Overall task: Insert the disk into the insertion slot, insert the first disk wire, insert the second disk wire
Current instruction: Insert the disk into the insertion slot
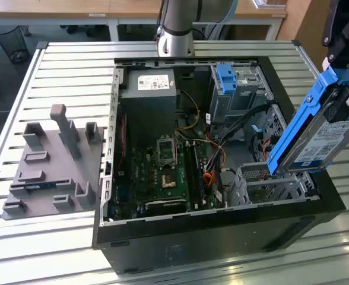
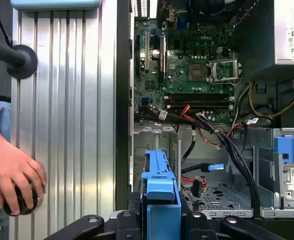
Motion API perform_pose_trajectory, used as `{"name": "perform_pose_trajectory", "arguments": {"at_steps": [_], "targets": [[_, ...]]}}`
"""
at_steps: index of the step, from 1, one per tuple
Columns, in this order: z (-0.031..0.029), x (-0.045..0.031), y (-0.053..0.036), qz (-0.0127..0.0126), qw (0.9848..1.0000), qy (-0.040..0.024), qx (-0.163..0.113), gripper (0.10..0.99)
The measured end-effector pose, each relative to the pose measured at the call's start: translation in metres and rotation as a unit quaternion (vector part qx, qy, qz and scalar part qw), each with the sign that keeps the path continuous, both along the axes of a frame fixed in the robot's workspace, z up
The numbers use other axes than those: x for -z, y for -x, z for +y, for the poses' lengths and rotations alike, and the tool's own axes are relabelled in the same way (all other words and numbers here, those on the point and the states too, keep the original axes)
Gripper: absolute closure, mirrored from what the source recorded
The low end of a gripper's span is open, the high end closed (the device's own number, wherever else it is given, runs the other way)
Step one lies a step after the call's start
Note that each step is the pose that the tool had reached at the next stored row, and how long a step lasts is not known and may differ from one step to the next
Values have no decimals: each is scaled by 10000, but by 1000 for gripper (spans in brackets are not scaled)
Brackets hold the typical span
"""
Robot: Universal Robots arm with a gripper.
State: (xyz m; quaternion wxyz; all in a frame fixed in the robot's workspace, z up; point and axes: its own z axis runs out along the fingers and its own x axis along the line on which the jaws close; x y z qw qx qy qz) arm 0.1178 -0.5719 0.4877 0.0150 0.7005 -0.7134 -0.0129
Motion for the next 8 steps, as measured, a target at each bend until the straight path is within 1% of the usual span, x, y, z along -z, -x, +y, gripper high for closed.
{"name": "perform_pose_trajectory", "arguments": {"at_steps": [8], "targets": [[0, 0, 0, -1, 10000, 0, 0, 722]]}}
